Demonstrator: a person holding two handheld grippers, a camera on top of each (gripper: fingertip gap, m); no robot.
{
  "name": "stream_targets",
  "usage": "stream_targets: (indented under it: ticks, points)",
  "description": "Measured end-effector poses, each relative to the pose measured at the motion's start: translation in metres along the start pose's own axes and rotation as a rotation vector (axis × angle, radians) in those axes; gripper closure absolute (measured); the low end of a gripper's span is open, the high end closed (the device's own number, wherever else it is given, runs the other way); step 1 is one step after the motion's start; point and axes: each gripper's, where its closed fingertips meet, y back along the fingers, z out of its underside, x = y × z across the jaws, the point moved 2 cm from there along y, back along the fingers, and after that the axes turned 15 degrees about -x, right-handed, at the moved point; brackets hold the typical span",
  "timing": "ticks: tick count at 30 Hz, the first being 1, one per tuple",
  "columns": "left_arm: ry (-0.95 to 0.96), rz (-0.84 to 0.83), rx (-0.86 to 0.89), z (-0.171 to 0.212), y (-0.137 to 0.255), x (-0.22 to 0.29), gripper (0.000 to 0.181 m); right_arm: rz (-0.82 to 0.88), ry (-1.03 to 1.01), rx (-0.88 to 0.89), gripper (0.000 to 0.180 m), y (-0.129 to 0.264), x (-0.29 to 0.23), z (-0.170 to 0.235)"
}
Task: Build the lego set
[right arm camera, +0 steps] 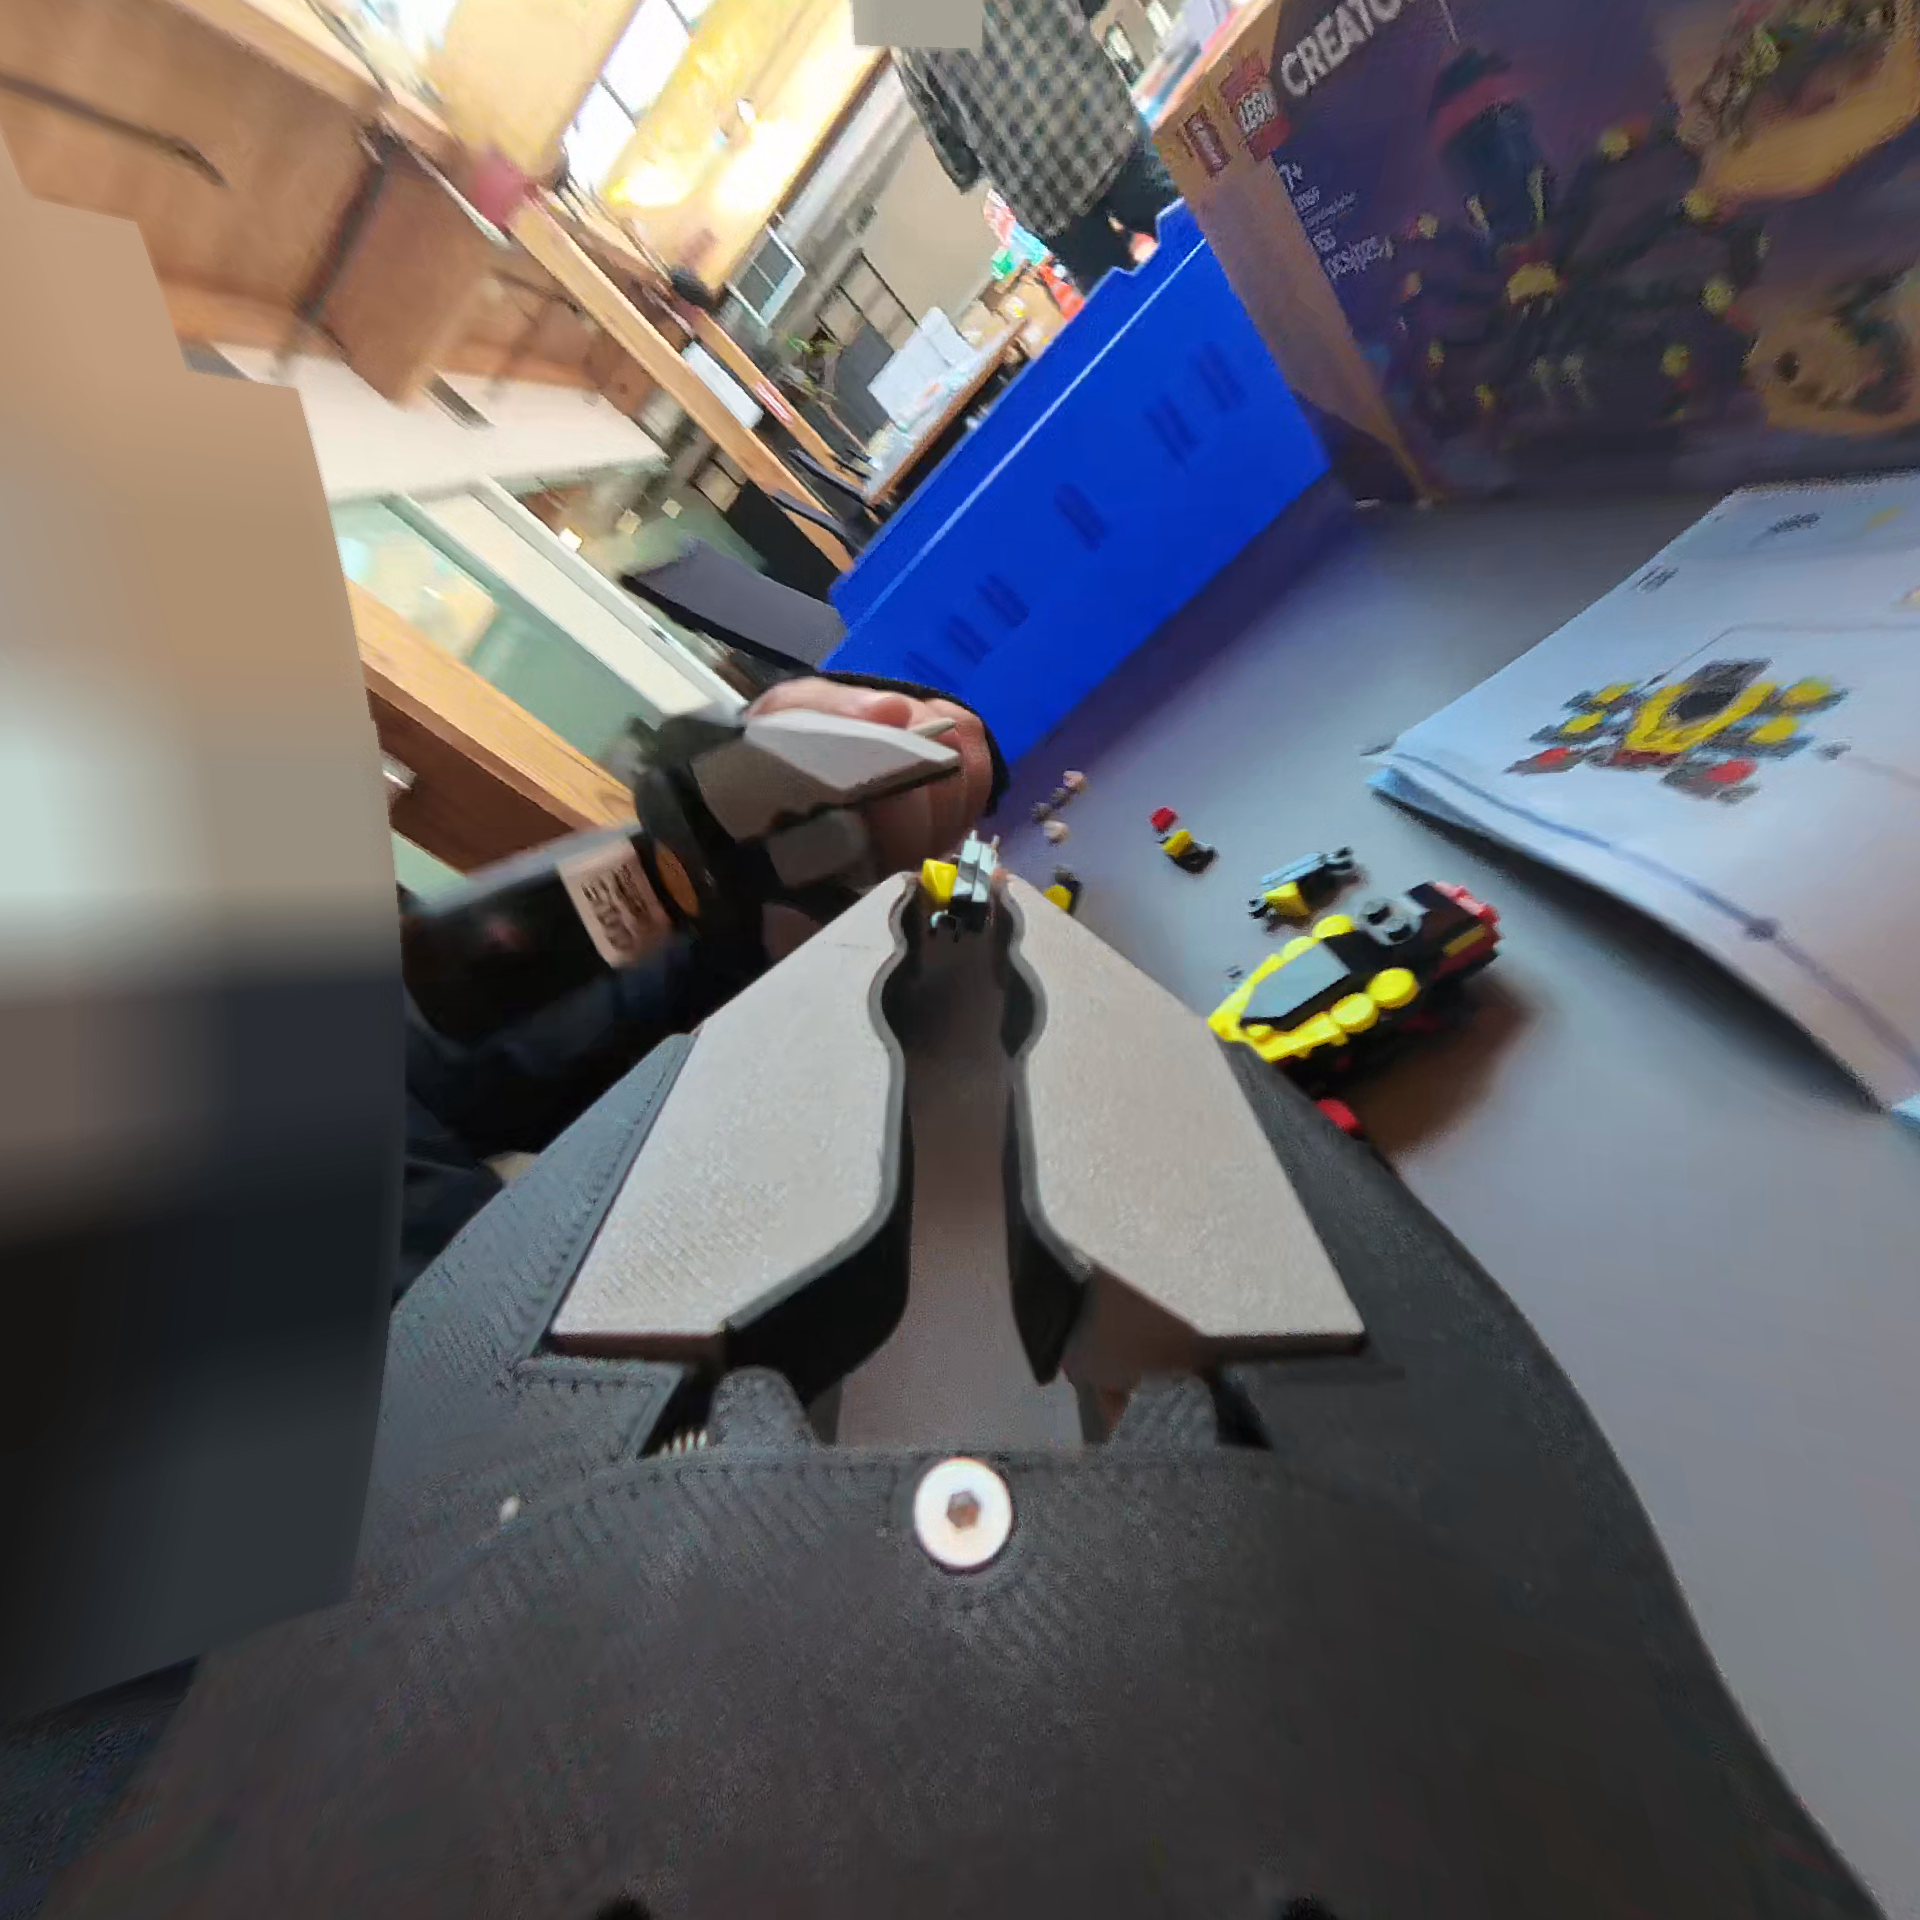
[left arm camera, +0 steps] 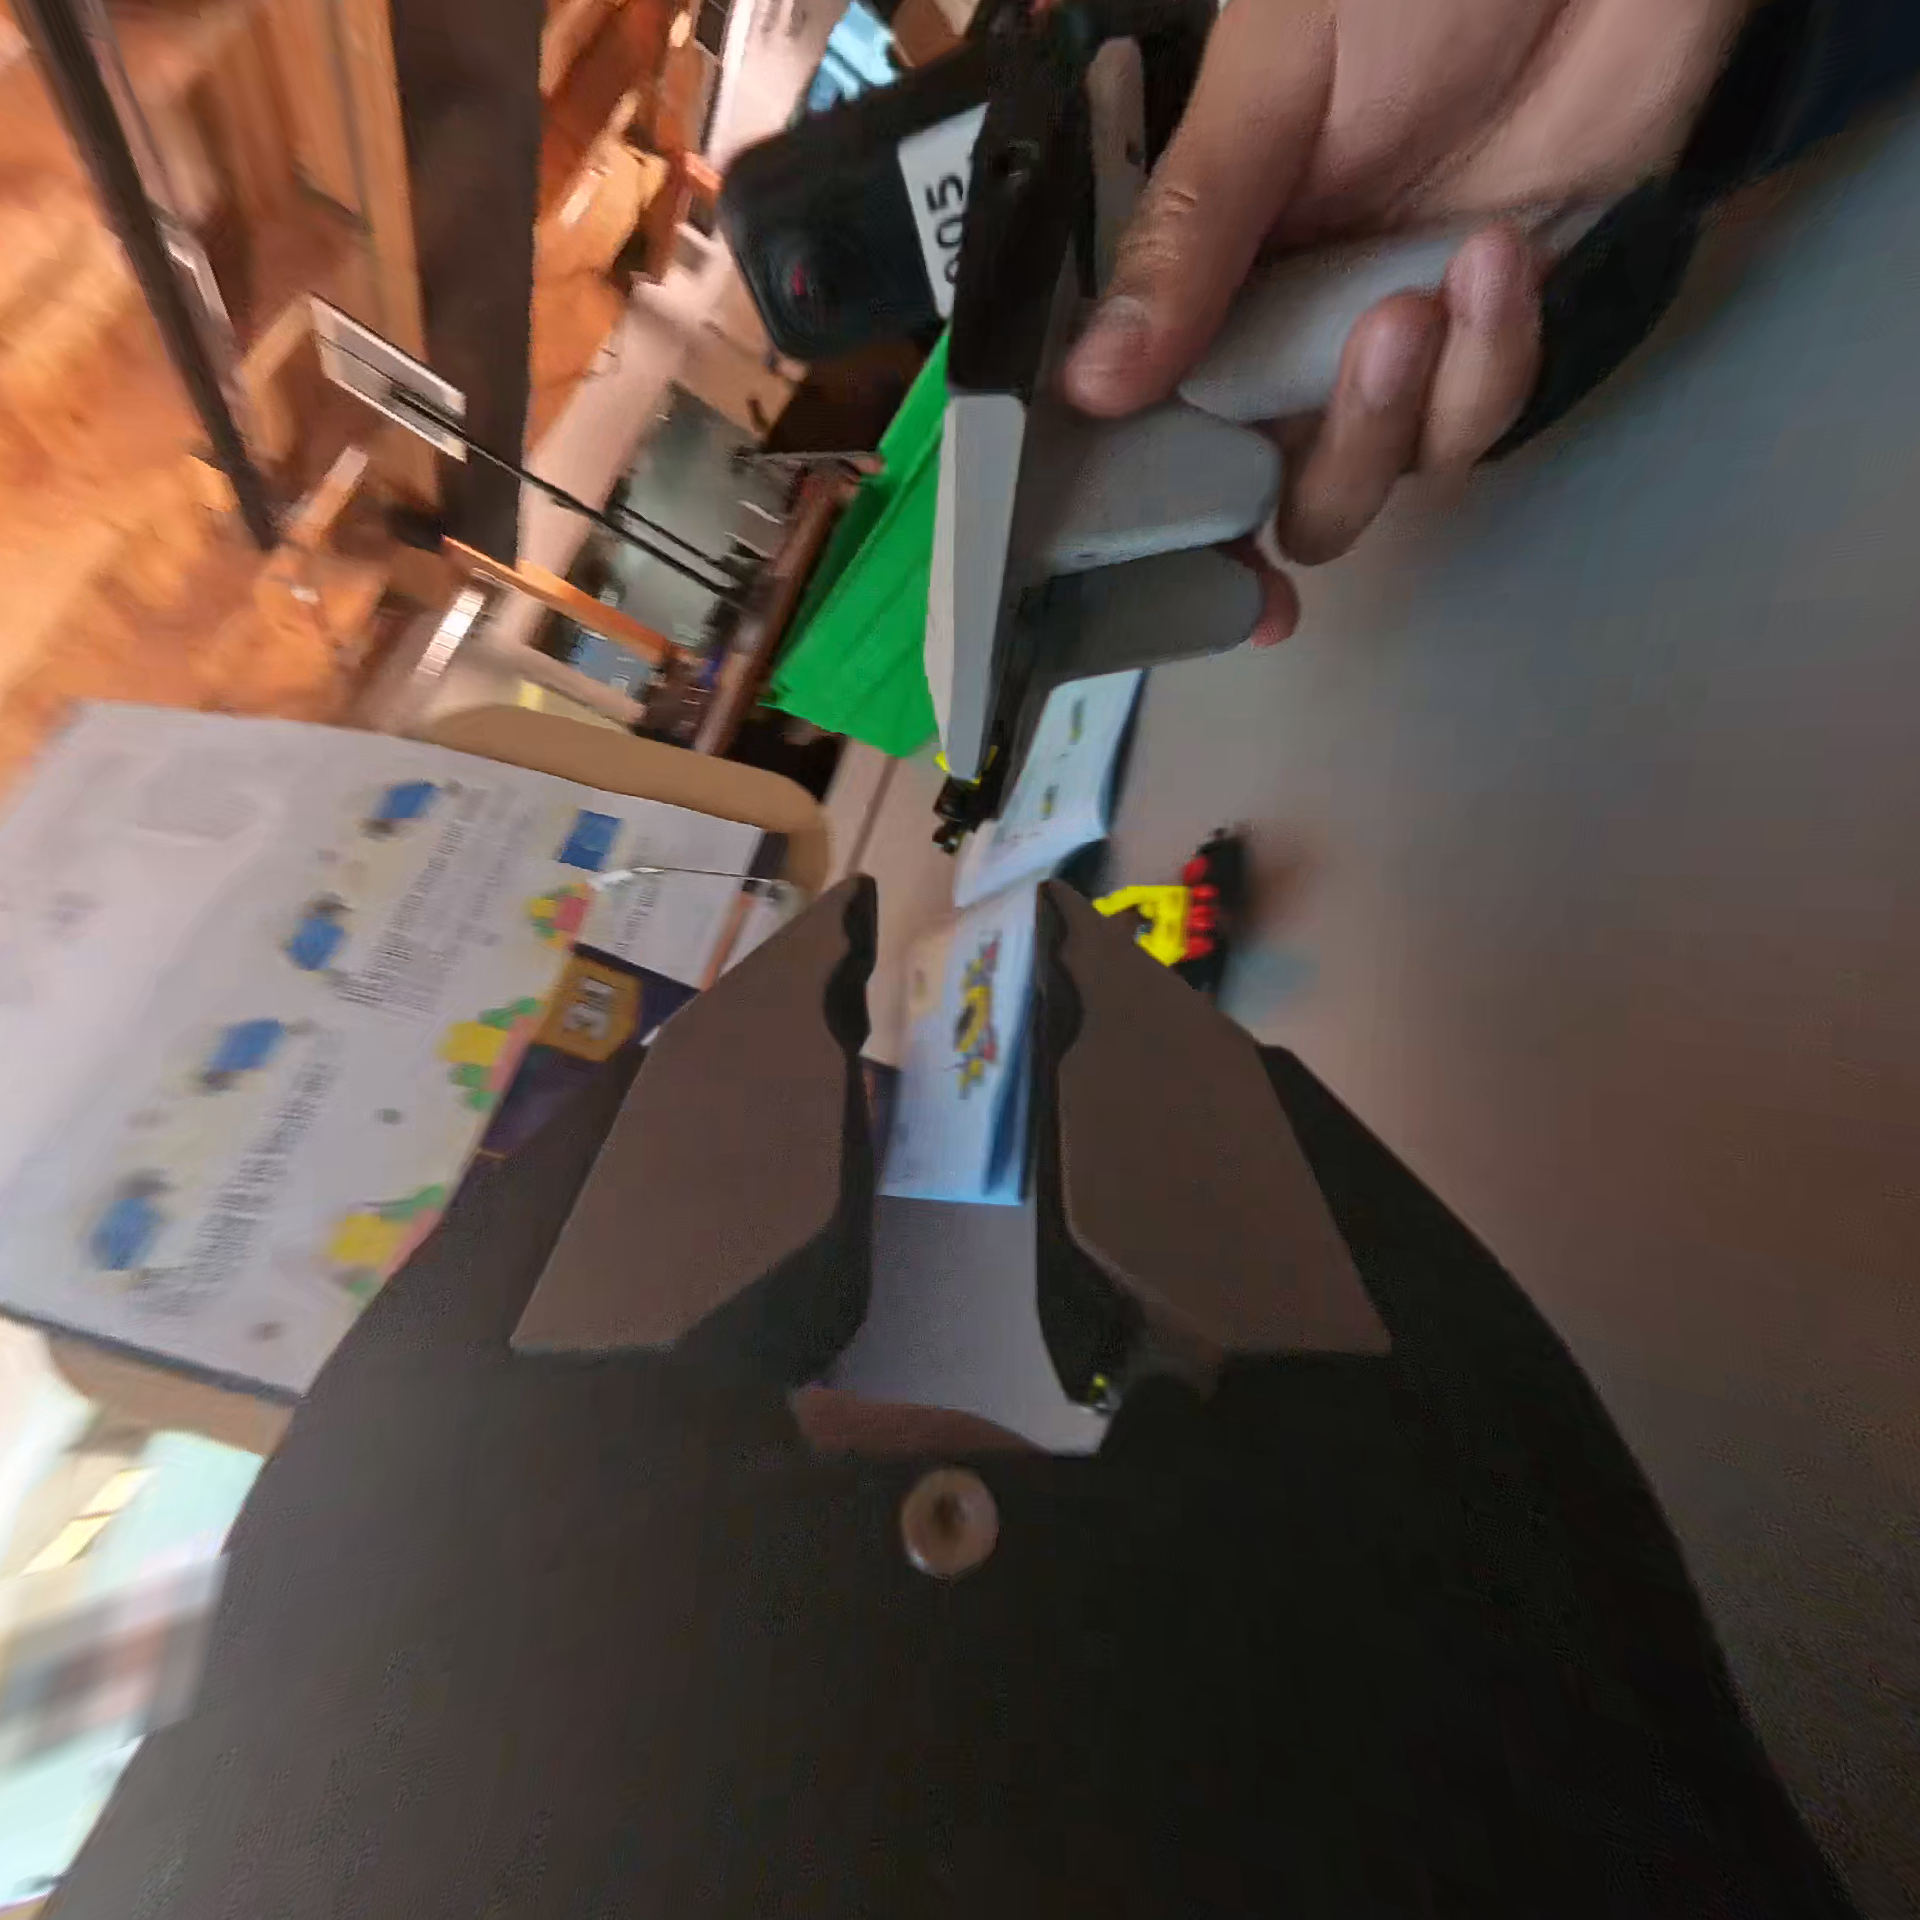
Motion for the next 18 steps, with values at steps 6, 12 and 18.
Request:
stream_targets:
  ticks: [6,12,18]
  points:
    - [0.334,0.395,0.054,0.001,0.007,0.012,0.132,0.284,0.479,-0.193,0.17,-0.018,-0.017,0.016]
    - [0.313,0.529,0.103,-0.009,0.018,0.031,0.134,0.474,0.833,-0.282,0.17,-0.031,-0.023,0.03]
    - [0.245,0.519,0.08,-0.011,0.015,0.043,0.135,0.535,1.027,-0.295,0.169,-0.035,-0.031,0.036]
